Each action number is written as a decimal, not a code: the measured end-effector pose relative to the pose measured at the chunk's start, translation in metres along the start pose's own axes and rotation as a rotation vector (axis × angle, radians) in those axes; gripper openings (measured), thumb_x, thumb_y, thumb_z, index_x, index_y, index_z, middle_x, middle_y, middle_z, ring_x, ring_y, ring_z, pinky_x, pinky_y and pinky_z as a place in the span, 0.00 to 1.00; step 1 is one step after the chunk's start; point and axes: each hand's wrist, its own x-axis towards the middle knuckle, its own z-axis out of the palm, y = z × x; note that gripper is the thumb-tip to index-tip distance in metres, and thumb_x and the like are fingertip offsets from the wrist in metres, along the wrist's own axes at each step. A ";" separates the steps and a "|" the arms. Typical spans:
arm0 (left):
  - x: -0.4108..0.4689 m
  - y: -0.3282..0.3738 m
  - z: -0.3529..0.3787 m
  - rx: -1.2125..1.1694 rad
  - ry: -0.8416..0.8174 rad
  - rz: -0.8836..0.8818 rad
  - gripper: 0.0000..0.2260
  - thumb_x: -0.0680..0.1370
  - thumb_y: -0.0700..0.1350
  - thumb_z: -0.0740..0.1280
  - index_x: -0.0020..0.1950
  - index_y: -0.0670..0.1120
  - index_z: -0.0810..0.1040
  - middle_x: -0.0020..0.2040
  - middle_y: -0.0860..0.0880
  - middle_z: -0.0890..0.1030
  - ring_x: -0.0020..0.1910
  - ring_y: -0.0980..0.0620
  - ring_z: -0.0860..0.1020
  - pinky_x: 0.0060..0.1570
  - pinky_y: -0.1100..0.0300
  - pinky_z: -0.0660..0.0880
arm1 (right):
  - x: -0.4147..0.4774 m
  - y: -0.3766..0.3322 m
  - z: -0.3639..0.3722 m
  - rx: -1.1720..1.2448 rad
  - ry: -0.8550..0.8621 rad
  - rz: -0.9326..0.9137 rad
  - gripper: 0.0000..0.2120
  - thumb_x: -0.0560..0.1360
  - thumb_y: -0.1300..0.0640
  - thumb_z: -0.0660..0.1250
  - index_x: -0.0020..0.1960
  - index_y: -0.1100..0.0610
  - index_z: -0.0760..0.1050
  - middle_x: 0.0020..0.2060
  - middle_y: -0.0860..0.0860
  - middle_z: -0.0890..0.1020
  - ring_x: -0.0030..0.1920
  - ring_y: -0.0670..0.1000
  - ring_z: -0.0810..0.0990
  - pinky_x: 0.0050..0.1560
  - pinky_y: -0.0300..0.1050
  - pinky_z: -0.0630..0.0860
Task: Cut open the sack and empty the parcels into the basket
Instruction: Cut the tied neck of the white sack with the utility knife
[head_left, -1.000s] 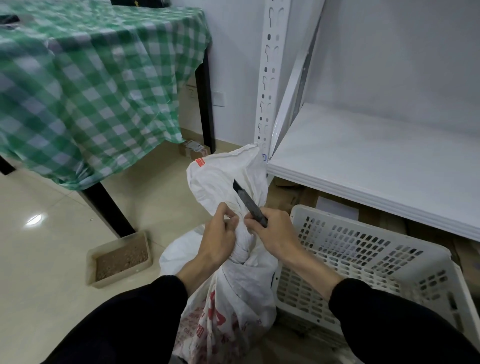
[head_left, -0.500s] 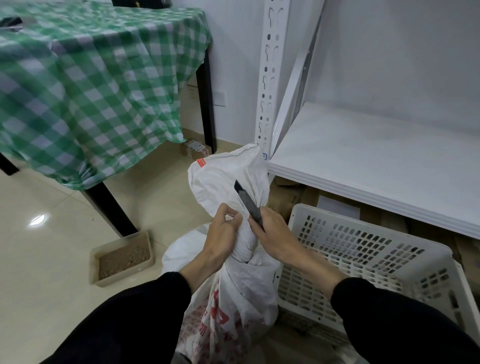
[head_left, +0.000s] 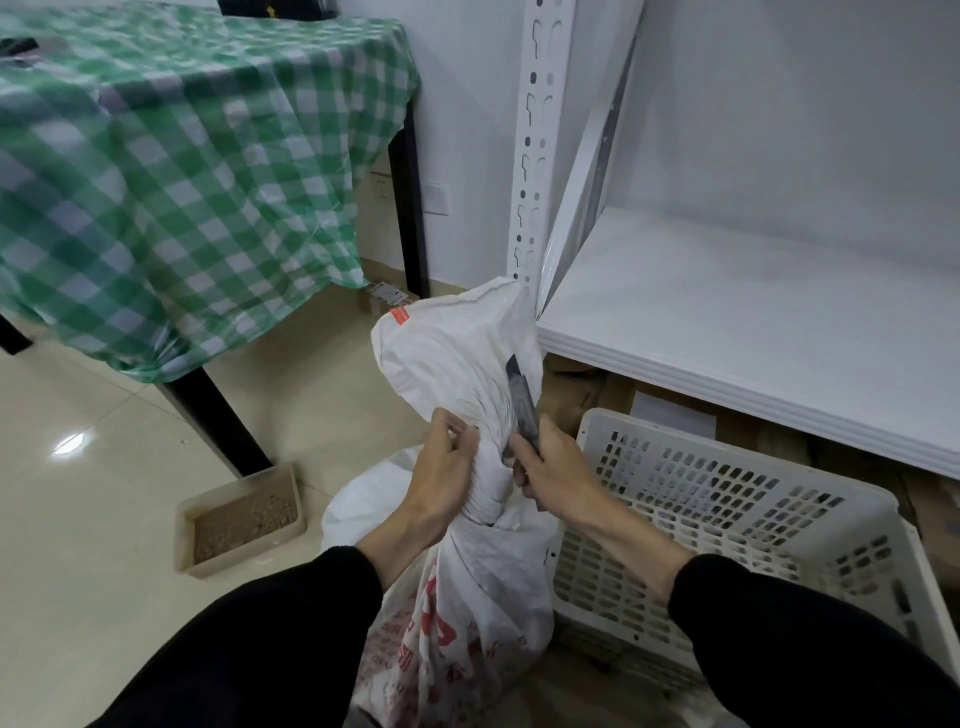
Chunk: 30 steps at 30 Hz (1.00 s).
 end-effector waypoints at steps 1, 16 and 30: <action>0.001 0.000 0.001 0.010 0.021 0.001 0.06 0.82 0.46 0.60 0.46 0.47 0.68 0.45 0.39 0.77 0.43 0.46 0.74 0.45 0.44 0.74 | 0.000 -0.003 -0.001 0.060 0.019 0.015 0.06 0.82 0.56 0.59 0.47 0.56 0.69 0.33 0.51 0.76 0.25 0.40 0.72 0.24 0.34 0.67; 0.013 -0.005 0.003 -0.303 0.031 -0.300 0.12 0.79 0.47 0.69 0.57 0.47 0.69 0.58 0.42 0.78 0.58 0.44 0.78 0.64 0.45 0.74 | 0.000 -0.001 -0.007 0.026 0.271 -0.038 0.06 0.76 0.61 0.70 0.41 0.53 0.75 0.35 0.48 0.79 0.34 0.45 0.77 0.33 0.30 0.70; 0.021 -0.002 0.002 -0.148 -0.031 -0.443 0.08 0.81 0.45 0.65 0.49 0.41 0.78 0.45 0.44 0.81 0.44 0.46 0.78 0.39 0.57 0.74 | -0.001 0.009 -0.036 -0.074 0.231 0.031 0.07 0.72 0.63 0.73 0.41 0.55 0.76 0.37 0.49 0.80 0.35 0.46 0.77 0.33 0.30 0.72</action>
